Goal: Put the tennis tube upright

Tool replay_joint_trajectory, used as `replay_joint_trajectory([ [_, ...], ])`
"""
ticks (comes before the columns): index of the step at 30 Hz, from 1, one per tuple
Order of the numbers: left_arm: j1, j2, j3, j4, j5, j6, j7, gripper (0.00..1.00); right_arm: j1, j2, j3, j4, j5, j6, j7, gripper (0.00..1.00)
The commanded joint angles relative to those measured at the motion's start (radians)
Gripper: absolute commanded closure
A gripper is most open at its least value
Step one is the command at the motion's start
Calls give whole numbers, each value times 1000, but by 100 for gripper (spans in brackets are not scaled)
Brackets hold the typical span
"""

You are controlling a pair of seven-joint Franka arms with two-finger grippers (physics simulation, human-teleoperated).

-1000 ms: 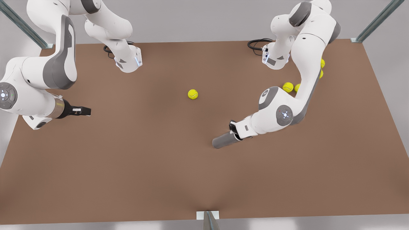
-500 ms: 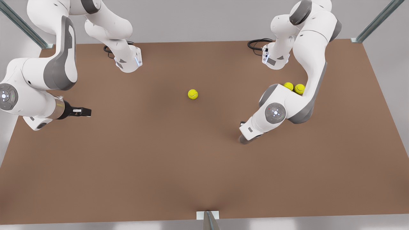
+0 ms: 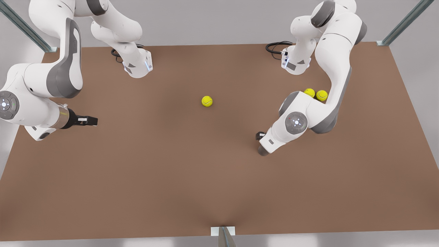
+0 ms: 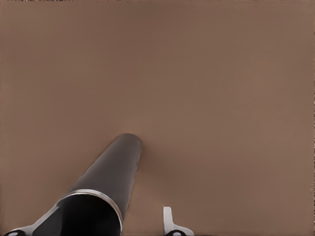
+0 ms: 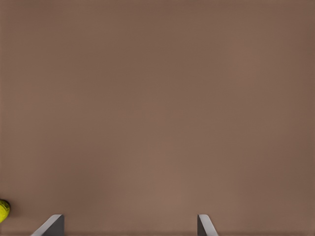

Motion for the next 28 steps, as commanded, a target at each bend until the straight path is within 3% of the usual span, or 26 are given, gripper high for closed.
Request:
replay_joint_trajectory([
  [1,0,-17,-4,3,5,-64,-105,0,0,-1,0,0,0,0,0,0],
  [5,4,-19,-4,224,12,-370,-102,0,0,-4,0,2,-13,0,8,0],
  [7,142,-19,-5,296,14,-433,31,0,0,-6,0,2,-15,-2,15,0],
  [9,264,-25,-10,295,18,-469,191,0,2,-6,3,2,-42,-2,9,0],
  [10,256,-60,1,286,29,-483,191,0,2,-7,5,2,-42,-2,9,0],
  [11,232,-141,31,185,25,-455,271,0,0,-7,5,2,-42,-2,8,0],
  [12,61,-278,220,27,5,-404,481,0,2,-9,5,2,-42,-2,8,0],
  [15,14,-362,234,25,-80,-378,483,0,2,-12,5,2,-52,-2,5,0],
  [28,1,-275,223,86,-83,-417,449,0,8,-44,11,-12,-58,-2,3,0],
])
